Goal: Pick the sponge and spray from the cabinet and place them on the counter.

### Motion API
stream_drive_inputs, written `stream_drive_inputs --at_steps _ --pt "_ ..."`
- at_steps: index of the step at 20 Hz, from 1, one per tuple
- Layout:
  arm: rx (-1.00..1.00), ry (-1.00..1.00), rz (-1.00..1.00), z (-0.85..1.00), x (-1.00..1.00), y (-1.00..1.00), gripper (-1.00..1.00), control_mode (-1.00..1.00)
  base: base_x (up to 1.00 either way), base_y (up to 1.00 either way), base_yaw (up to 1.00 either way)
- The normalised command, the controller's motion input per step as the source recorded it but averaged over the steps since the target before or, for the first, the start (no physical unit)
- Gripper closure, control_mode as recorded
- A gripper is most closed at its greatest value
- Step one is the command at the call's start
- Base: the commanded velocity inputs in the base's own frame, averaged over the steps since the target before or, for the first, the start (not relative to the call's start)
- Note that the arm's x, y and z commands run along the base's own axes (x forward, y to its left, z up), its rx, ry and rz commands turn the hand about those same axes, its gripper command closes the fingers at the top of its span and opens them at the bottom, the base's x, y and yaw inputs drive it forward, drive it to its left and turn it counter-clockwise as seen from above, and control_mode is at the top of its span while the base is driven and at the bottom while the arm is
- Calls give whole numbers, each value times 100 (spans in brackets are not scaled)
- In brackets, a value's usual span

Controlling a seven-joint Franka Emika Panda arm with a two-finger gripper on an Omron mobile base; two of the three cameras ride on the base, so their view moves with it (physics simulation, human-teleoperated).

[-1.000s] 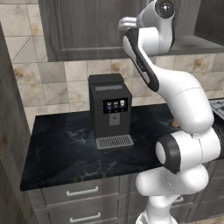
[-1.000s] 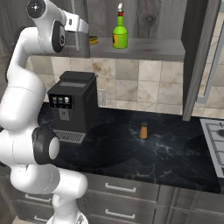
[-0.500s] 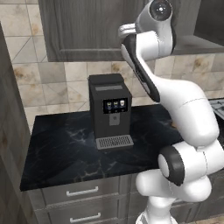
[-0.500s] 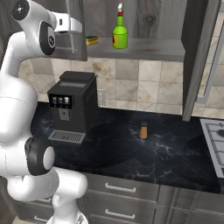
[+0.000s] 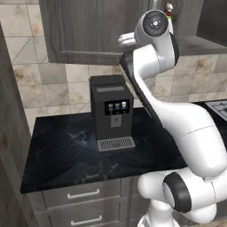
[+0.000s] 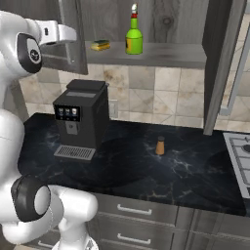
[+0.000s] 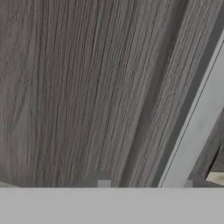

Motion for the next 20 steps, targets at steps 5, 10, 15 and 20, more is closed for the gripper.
stream_drive_inputs --at_steps 5,10,15,20 --pt "0 -1 -6 -24 -50 94 100 -100 0 0 0" --pt "0 0 -7 -27 -50 99 100 -100 0 0 0" --pt "0 0 -5 -19 -30 74 100 -100 0 0 0" --pt "-1 0 -4 -13 -12 56 100 -100 0 0 0"
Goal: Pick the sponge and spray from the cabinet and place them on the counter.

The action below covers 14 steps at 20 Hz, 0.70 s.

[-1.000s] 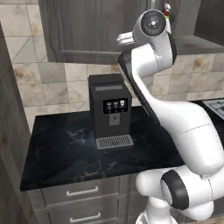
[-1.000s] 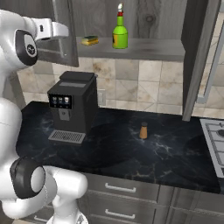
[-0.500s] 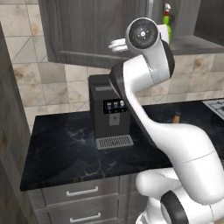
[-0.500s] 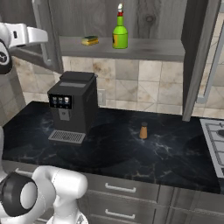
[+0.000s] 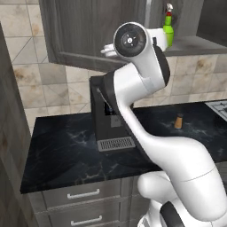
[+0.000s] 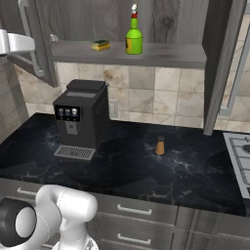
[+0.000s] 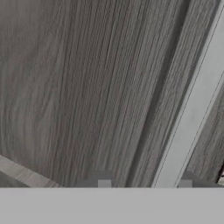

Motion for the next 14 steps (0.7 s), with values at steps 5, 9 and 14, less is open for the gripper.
stream_drive_inputs --at_steps 5,9,14 --pt "-1 0 -5 -17 -19 68 100 -100 0 0 0" --pt "0 0 -5 -18 -18 62 100 -100 0 0 0" --pt "-1 -1 -4 -14 -21 41 -100 -100 0 0 0"
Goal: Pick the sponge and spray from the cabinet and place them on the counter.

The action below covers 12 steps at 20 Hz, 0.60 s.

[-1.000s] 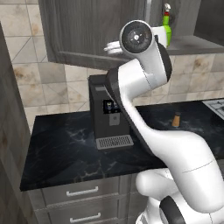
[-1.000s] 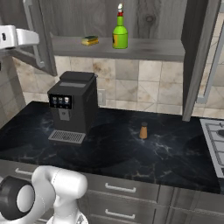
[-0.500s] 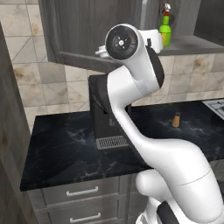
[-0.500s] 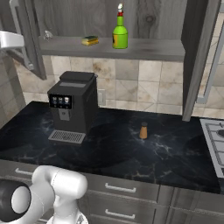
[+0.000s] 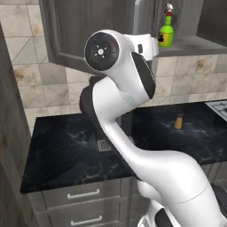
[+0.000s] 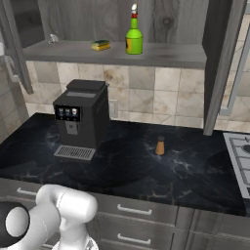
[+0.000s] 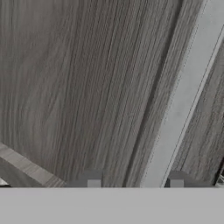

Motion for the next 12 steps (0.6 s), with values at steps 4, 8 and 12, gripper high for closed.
stream_drive_inputs --at_steps 4,8,12 --pt "0 -9 -7 0 -24 0 -100 -100 0 0 0" --pt "0 -18 -10 14 -24 -2 -100 -100 0 0 0" --pt "-3 -21 -10 18 -9 0 -100 -100 0 0 0"
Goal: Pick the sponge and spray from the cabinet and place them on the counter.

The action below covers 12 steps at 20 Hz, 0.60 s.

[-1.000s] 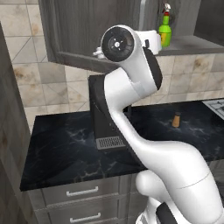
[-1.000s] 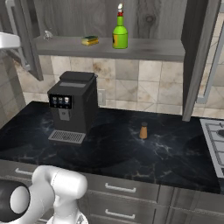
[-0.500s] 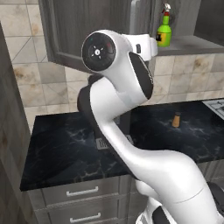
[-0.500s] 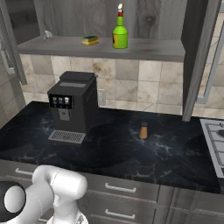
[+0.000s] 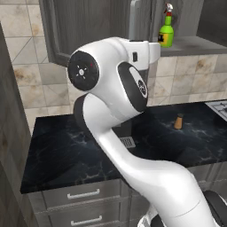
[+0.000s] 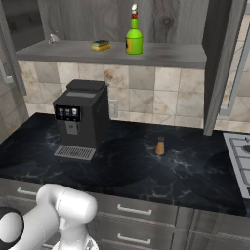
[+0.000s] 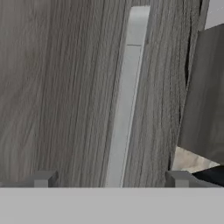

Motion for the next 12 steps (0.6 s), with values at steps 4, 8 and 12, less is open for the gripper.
stream_drive_inputs --at_steps 4,8,12 --pt "0 -13 -7 17 -23 -7 -100 -100 0 0 0" --pt "4 -9 -1 12 -46 -27 -100 -100 0 0 0" --pt "5 -11 0 17 -59 -30 -100 -100 0 0 0"
